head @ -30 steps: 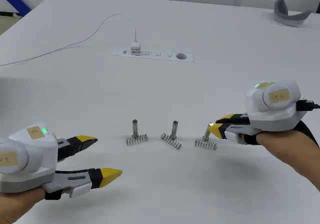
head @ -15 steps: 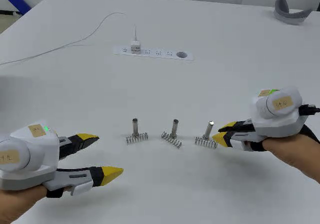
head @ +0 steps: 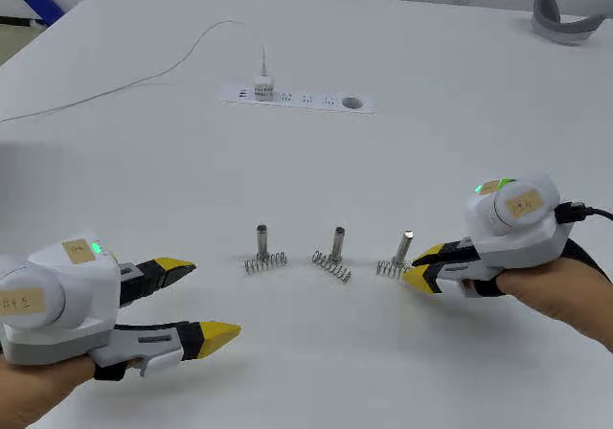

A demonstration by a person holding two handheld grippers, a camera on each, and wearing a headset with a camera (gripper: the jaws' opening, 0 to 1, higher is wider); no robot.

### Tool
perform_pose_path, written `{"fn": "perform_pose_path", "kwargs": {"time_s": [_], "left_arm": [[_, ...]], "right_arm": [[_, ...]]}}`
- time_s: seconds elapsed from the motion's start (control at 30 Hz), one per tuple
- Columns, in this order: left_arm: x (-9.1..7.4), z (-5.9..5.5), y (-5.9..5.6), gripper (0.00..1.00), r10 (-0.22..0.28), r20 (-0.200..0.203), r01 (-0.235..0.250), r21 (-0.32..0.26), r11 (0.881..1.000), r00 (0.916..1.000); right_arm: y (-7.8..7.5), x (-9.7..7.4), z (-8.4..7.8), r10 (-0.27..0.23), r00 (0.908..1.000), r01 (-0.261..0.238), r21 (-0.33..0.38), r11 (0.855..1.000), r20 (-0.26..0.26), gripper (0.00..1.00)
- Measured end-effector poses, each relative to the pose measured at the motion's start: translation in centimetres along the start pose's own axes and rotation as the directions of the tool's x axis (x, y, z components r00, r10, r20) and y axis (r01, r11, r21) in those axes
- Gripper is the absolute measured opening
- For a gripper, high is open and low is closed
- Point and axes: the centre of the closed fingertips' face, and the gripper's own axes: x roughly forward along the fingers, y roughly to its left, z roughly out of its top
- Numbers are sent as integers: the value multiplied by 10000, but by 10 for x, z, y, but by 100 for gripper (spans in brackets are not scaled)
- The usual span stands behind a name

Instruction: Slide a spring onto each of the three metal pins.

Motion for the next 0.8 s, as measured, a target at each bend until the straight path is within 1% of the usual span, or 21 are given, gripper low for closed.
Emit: {"fn": "perform_pose_path", "kwargs": {"time_s": [0.2,0.4,0.53,0.73,0.8], "left_arm": [[2,0,-2,59,-69,-31,69,21,10000,10000],[3,-1,-5,59,-162,-85,162,55,9999,9998],[4,-1,-7,58,-219,-101,220,88,9997,9997],[5,-1,-13,58,-368,-154,370,162,9992,9992],[6,-1,-15,57,-435,-170,439,202,9988,9989]], "right_arm": [[4,1,-2,133,9997,-135,-106,9999,-214,13],[2,3,-7,167,9990,-173,-136,9998,-423,12],[2,4,-7,152,9988,-157,-106,9998,-471,12],[3,3,-7,132,9977,-153,-307,9994,-667,12],[5,2,-7,205,9976,-224,-281,9994,-668,12]]}}
